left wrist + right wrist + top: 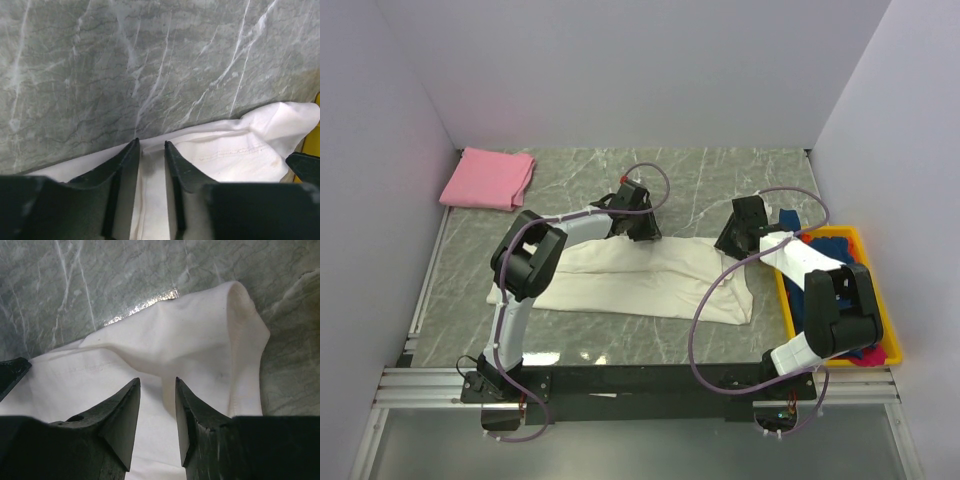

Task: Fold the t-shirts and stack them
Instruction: Fold the tshirt

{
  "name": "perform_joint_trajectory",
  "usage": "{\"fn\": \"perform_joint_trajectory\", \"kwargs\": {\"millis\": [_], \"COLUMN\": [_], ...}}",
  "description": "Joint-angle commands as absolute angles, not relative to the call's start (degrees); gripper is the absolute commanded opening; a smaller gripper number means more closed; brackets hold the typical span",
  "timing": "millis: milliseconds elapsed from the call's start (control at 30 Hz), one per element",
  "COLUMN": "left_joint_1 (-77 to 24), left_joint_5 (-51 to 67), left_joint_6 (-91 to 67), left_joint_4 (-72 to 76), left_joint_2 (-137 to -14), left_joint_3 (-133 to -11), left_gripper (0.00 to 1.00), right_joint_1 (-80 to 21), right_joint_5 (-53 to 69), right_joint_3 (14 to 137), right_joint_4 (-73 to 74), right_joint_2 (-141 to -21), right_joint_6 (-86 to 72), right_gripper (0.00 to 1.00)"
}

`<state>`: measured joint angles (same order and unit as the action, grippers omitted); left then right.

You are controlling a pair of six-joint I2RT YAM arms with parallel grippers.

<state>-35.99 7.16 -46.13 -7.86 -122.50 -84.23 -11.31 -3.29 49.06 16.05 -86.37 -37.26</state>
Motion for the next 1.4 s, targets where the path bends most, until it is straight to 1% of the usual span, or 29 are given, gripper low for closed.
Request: {"fn": "perform_joint_trajectory", "kwargs": {"millis": [0, 267, 400, 500, 667, 700, 767, 833, 867, 900, 933, 967, 1067, 1367], "left_joint_1": [-36.6, -36.7, -36.7, -36.7, -36.7, -36.7, -36.7, -36.7, -36.7, -36.7, -36.7, -36.7, -36.7, -36.7], "left_joint_5": [8.9, 10.4, 11.1, 11.4, 12.6, 12.6, 12.8, 13.2, 13.0, 13.1, 13.0, 12.8, 12.6, 12.9], "left_joint_6": [-45.4, -45.4, -45.5, -45.9, -45.8, -45.6, -45.7, -45.9, -45.9, -46.0, -46.0, -45.9, -46.1, -46.1], "left_joint_4": [-6.2, -4.6, -4.3, -3.9, -2.0, -2.3, -2.2, -1.2, -1.1, -0.6, -0.4, -0.4, -0.4, 2.0], "left_joint_2": [-122.4, -121.6, -121.5, -121.0, -119.4, -119.4, -118.6, -117.8, -117.1, -116.7, -116.4, -115.7, -113.8, -107.8], "left_joint_3": [-84.6, -84.7, -84.6, -84.2, -82.4, -82.4, -81.7, -80.4, -80.0, -79.6, -79.0, -78.8, -77.6, -73.0], "left_gripper": [0.31, 0.23, 0.16, 0.13, 0.10, 0.09, 0.08, 0.05, 0.04, 0.02, 0.02, 0.01, 0.01, 0.01], "right_joint_1": [-10.9, -10.9, -10.9, -10.9, -10.8, -10.8, -10.8, -10.8, -10.9, -10.9, -11.0, -10.9, -10.9, -10.9], "right_joint_5": [-2.7, -2.5, -2.5, -2.4, -1.5, -0.8, -0.2, -0.3, -0.2, -0.2, -0.2, -0.2, -0.4, -0.2], "right_joint_3": [48.5, 48.2, 48.0, 47.9, 47.9, 48.0, 48.1, 48.2, 47.7, 47.4, 46.9, 46.8, 46.4, 44.9], "right_joint_4": [14.3, 13.9, 13.6, 13.3, 11.3, 10.8, 9.8, 9.7, 9.4, 9.1, 9.0, 9.1, 9.7, 12.3], "right_joint_2": [-86.3, -86.0, -86.6, -87.1, -88.0, -88.6, -89.1, -89.6, -89.4, -88.5, -88.0, -87.6, -85.1, -76.8], "right_joint_6": [-37.5, -37.7, -37.6, -37.8, -38.5, -38.6, -39.2, -39.5, -39.6, -39.8, -39.8, -39.7, -39.3, -38.5], "right_gripper": [0.41, 0.38, 0.37, 0.37, 0.37, 0.36, 0.29, 0.19, 0.12, 0.10, 0.05, 0.03, 0.01, 0.00]}}
